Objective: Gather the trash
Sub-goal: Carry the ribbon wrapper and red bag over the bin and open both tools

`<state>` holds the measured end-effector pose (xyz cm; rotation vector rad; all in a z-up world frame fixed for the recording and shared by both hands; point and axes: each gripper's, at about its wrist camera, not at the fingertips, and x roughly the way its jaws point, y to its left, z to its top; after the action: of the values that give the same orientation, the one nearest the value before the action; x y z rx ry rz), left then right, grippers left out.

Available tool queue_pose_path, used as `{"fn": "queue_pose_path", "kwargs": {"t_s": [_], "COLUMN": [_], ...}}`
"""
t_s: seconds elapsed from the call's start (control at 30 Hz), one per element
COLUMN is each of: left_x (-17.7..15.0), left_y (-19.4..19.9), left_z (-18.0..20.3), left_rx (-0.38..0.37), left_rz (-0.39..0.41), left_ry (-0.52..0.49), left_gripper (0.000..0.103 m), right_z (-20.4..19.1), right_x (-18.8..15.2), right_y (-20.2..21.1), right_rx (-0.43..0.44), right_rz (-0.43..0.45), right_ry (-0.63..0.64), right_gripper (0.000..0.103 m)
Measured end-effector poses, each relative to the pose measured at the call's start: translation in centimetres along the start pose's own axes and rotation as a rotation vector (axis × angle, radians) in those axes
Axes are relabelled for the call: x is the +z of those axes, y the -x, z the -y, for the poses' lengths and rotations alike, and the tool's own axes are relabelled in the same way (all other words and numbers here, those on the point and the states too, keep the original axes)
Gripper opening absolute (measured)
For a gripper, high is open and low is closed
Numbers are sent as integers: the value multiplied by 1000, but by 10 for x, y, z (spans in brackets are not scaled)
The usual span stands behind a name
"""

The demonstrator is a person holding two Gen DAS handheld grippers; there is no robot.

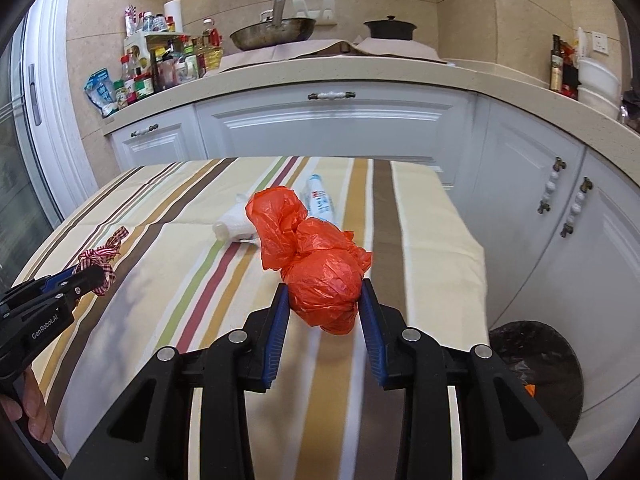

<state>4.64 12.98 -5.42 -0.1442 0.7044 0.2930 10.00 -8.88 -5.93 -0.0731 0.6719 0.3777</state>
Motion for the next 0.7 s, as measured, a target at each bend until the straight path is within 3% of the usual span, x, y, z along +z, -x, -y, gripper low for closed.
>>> {"fn": "queue_pose_path", "kwargs": {"t_s": [0.23,0.7], "left_x": [-7,-25], "left_y": [21,50], "left_z": [24,115], "left_rx": [-53,-209], "left_rz": [30,50], "left_ry": [-38,-186], "left_gripper": [22,22], "right_z": [24,86], "right_x": [-13,-42], "right_y": [29,78], "right_rx": [-65,-189], "right_rz": [31,62], "right_ry": [-38,-140], "right_gripper": [36,36]}}
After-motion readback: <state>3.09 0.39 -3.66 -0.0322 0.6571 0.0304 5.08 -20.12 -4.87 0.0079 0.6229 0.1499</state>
